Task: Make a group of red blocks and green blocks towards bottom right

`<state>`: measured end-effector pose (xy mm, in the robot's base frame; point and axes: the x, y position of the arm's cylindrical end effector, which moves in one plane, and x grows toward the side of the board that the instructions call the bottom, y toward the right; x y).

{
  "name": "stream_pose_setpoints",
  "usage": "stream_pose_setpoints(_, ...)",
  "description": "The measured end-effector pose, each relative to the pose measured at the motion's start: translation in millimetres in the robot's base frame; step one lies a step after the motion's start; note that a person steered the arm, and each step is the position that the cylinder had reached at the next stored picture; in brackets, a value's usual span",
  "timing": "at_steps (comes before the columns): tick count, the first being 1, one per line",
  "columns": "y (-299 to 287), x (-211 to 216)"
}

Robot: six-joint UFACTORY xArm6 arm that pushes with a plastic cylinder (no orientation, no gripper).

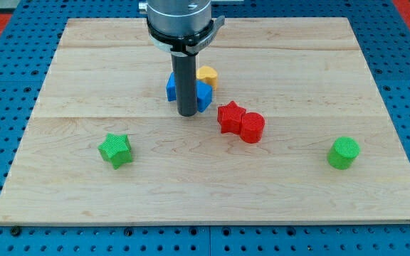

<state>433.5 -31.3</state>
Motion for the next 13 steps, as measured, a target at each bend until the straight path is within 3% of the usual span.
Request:
stream_pose_setpoints(2,75,14)
stream_pose_setpoints(3,108,44)
stream_pose_setpoints(6,150,47)
stream_pose_setpoints(7,69,29)
stream_pose_setpoints(10,-209,47)
stream_pose_setpoints(11,-183,95)
stream_pose_setpoints(13,-27,94)
